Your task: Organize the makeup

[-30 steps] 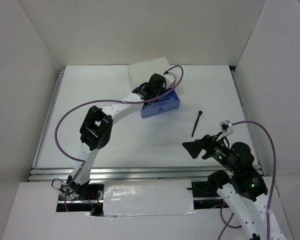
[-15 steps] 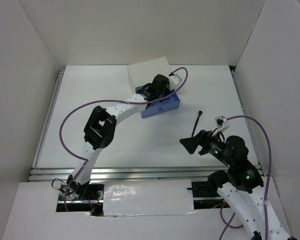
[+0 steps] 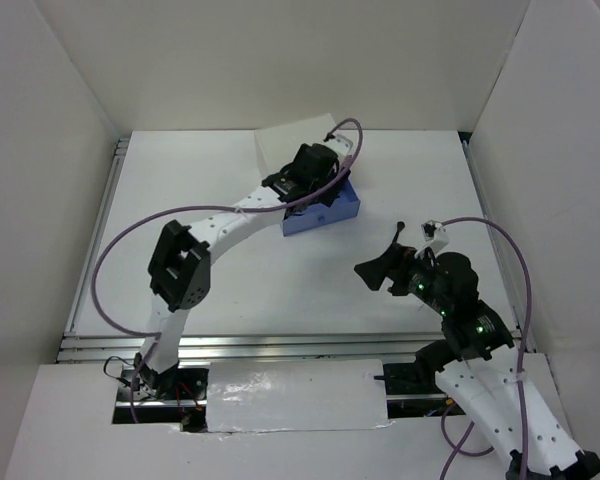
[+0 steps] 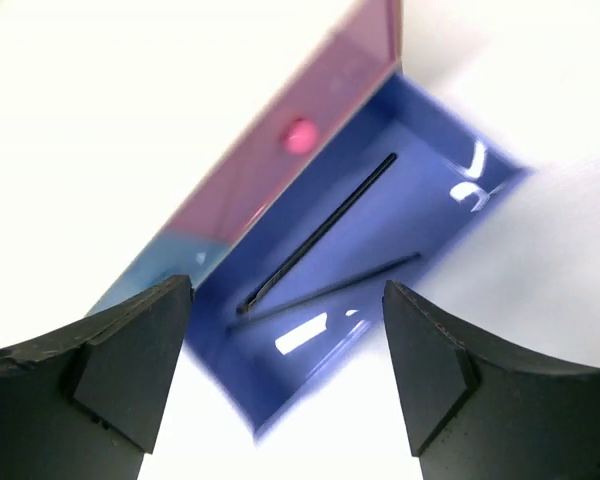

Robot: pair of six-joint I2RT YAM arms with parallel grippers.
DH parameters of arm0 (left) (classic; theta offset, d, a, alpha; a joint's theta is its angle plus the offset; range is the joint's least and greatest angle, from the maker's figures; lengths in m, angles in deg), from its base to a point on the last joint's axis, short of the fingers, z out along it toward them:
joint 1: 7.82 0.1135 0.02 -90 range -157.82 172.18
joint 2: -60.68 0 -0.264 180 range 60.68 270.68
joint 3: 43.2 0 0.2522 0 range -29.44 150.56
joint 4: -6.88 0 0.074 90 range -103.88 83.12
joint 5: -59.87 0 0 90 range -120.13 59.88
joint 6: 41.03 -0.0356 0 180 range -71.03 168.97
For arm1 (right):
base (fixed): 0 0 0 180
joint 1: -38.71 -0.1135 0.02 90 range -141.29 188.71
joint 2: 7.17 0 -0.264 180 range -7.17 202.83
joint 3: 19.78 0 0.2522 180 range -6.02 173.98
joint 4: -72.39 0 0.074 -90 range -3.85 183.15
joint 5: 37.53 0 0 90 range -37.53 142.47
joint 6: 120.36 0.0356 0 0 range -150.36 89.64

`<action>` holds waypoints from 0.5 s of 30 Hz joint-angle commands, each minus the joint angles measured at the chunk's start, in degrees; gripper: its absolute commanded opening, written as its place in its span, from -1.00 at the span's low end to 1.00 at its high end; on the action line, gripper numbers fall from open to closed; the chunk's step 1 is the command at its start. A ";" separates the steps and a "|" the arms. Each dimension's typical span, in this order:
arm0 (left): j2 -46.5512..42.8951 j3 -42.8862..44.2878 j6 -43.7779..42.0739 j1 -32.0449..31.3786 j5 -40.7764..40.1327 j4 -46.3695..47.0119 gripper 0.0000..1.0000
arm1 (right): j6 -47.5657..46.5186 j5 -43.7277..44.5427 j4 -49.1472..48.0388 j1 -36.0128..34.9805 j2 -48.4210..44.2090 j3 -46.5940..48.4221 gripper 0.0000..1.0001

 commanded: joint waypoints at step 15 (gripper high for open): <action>-54.72 -34.96 46.94 -2.10 -12.42 -38.36 0.99 | 8.72 29.81 1.50 6.49 51.12 17.75 0.97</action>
